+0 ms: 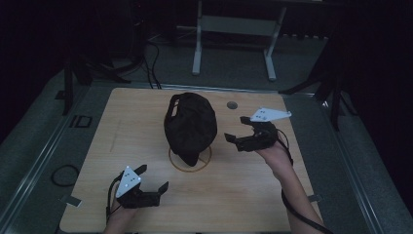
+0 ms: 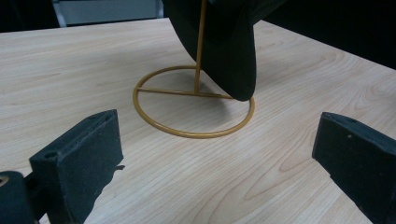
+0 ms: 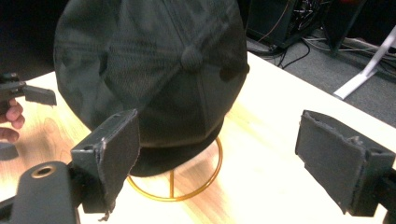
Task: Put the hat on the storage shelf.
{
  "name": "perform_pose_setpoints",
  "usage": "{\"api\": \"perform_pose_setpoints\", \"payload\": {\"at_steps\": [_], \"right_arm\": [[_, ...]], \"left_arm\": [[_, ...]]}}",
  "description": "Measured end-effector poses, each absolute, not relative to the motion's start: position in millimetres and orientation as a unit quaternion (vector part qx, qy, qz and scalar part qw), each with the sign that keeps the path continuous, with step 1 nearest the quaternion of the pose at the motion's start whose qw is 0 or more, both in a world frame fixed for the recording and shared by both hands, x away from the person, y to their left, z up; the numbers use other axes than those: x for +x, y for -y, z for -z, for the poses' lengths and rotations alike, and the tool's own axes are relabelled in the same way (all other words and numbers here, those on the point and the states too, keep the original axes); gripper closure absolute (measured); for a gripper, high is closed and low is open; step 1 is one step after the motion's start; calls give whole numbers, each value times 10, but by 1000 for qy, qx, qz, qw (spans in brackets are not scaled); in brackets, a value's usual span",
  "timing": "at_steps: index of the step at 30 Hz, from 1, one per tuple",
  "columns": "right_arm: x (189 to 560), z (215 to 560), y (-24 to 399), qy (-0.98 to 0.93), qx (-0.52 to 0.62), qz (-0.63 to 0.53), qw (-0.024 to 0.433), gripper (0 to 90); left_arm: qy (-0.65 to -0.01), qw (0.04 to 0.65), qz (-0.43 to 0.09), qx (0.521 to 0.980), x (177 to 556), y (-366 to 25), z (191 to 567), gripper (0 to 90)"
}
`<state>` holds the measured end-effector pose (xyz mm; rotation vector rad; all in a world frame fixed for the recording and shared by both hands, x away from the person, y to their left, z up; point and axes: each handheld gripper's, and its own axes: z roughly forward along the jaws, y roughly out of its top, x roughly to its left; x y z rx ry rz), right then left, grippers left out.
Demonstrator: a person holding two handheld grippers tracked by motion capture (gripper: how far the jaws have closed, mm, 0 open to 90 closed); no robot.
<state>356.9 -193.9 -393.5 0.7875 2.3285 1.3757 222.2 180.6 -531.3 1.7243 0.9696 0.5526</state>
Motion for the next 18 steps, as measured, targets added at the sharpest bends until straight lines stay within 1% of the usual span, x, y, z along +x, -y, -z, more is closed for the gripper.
{"api": "perform_pose_setpoints", "payload": {"at_steps": [18], "right_arm": [[3484, 4568, 2242, -812, 307, -474, 146, 141]], "left_arm": [[-421, 507, -234, 714, 2235, -1937, 5333, 21]]}}
